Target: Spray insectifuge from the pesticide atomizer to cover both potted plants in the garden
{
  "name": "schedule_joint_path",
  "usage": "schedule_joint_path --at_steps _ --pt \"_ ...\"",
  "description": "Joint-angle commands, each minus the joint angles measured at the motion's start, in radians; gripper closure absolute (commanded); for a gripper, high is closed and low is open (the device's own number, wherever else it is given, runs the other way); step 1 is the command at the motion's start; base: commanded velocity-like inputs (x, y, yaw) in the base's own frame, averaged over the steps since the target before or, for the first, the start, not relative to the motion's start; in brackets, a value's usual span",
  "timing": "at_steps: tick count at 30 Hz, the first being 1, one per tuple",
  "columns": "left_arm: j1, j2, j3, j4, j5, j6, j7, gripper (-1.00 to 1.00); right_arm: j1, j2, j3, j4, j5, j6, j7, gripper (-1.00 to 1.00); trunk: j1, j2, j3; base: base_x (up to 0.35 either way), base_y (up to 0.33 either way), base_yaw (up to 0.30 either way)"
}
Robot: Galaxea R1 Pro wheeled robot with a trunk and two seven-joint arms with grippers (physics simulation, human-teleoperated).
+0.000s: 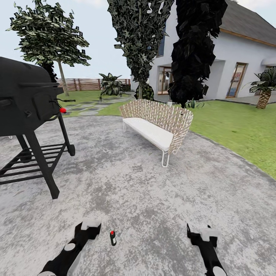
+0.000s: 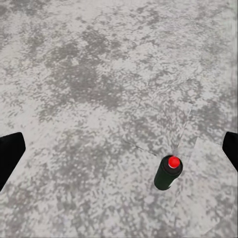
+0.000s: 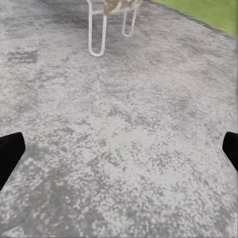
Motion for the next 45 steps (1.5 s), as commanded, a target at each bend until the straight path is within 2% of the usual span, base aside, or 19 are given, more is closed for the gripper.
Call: schedule_joint_path --at_steps 1,12,27,36,45 --pt "-0.007 0.000 0.008 0.002 -0.008 0.002 -0.013 -1.00 -0.008 0.000 0.000 -0.002 0.001 -0.002 -0.003 -1.00 0.000 0.000 -0.001 0.000 0.000 0.000" --pt "-0.003 0.004 0.006 0.005 -0.012 0.006 -0.024 -1.00 -0.020 -0.005 0.003 0.001 0.004 -0.005 0.001 -1.00 0.000 0.000 -0.001 0.000 0.000 -0.030" --pt "-0.004 0.003 0.004 0.010 -0.012 0.010 -0.024 -1.00 -0.020 -0.004 0.002 0.016 0.005 -0.005 0.001 -1.00 0.000 0.000 -0.001 0.000 0.000 -0.275" --pt "-0.009 0.002 0.005 0.013 -0.010 0.014 -0.024 -1.00 -0.020 -0.003 0.003 0.008 0.000 -0.004 0.001 -1.00 0.034 -0.063 -0.030 0.000 0.000 -0.083" --pt "-0.012 0.000 0.006 0.013 -0.010 0.011 -0.024 -1.00 -0.020 -0.001 0.006 0.009 0.001 -0.005 0.002 -1.00 0.069 -0.126 -0.069 0.000 0.000 -0.001"
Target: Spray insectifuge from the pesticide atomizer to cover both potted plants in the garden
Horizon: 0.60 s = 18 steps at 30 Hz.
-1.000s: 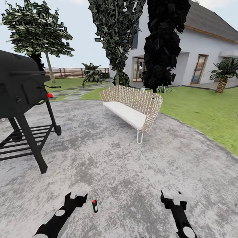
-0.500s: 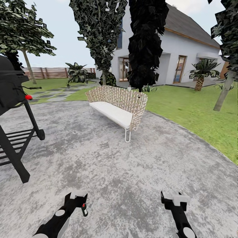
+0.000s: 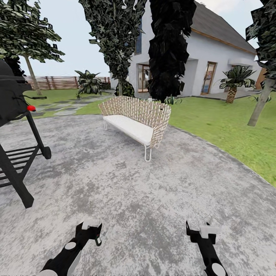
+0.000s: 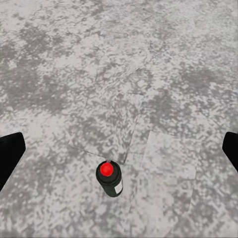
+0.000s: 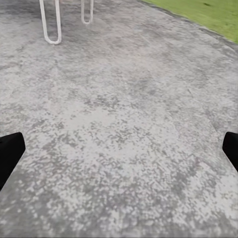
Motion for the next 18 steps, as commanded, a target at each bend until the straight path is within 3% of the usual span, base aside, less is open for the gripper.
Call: schedule_joint_path --at_steps 1,13,18 --pt "-0.001 -0.001 0.009 0.001 -0.008 -0.004 -0.007 -1.00 -0.001 0.000 0.001 0.000 0.002 -0.002 -0.004 -1.00 0.004 -0.008 -0.006 0.000 0.000 0.000" --pt "-0.001 0.000 0.007 0.000 -0.009 -0.005 -0.007 -1.00 0.000 0.001 -0.002 -0.001 0.004 -0.003 -0.004 -1.00 0.050 -0.092 -0.062 0.000 0.000 0.000" --pt "-0.001 0.000 0.007 -0.001 -0.009 -0.004 -0.007 -1.00 0.000 0.001 -0.002 -0.002 0.003 -0.003 -0.004 -1.00 0.052 -0.093 -0.089 0.000 0.000 0.000"
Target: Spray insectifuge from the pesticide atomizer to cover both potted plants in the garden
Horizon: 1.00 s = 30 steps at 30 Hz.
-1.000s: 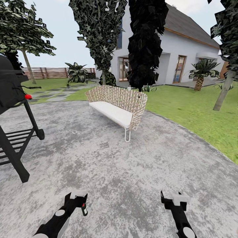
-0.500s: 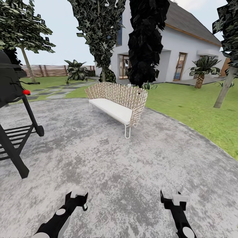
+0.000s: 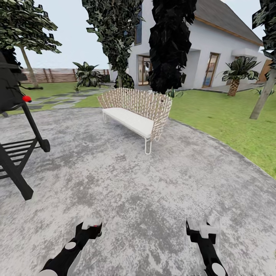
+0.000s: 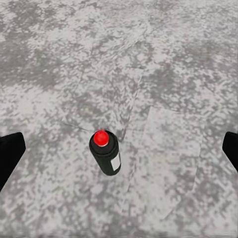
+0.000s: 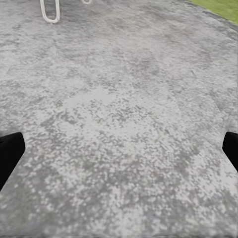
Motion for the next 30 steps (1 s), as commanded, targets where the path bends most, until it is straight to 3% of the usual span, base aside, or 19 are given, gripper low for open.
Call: schedule_joint_path --at_steps 1,30 --pt "-0.001 -0.001 0.009 0.000 -0.008 -0.003 -0.007 -1.00 0.000 0.000 0.001 0.000 0.002 -0.002 -0.004 -1.00 0.000 -0.001 -0.006 0.000 0.000 0.000" --pt "-0.001 0.002 0.011 0.000 0.000 -0.023 -0.007 -1.00 -0.001 0.000 0.002 0.003 0.002 -0.002 -0.004 -1.00 0.013 -0.007 -0.164 0.000 0.000 0.000"
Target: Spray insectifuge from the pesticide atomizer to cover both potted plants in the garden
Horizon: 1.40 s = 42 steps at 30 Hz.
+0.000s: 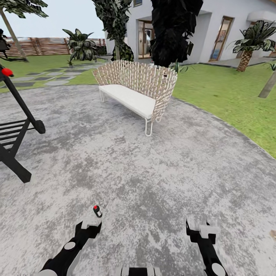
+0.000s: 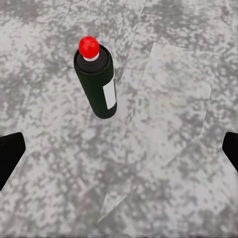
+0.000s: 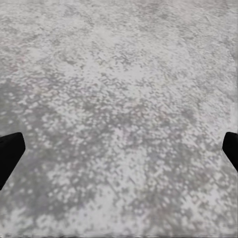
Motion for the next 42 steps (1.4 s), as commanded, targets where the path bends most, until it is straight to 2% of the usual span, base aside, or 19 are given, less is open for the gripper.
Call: schedule_joint_path --at_steps 1,11,18,42 --pt "-0.001 0.000 0.009 0.001 -0.008 -0.004 -0.007 -1.00 -0.001 0.000 0.001 0.001 0.002 -0.002 -0.004 -1.00 0.000 -0.001 -0.006 0.000 0.000 0.000" --pt "-0.002 0.007 0.013 0.000 -0.006 -0.008 -0.006 -1.00 0.000 0.000 0.001 0.003 0.004 -0.002 -0.004 -1.00 0.005 -0.003 -0.061 0.000 0.000 0.000" --pt "0.001 0.007 0.012 0.002 -0.005 -0.072 -0.005 -1.00 0.000 0.000 0.002 0.003 0.004 -0.002 -0.004 -1.00 0.008 -0.005 -0.099 0.000 0.000 0.000" --pt "0.003 0.005 0.012 0.002 -0.005 -0.079 -0.003 -1.00 0.000 0.000 -0.001 0.004 0.006 -0.002 -0.004 -1.00 0.008 -0.005 -0.102 0.066 0.031 0.000"
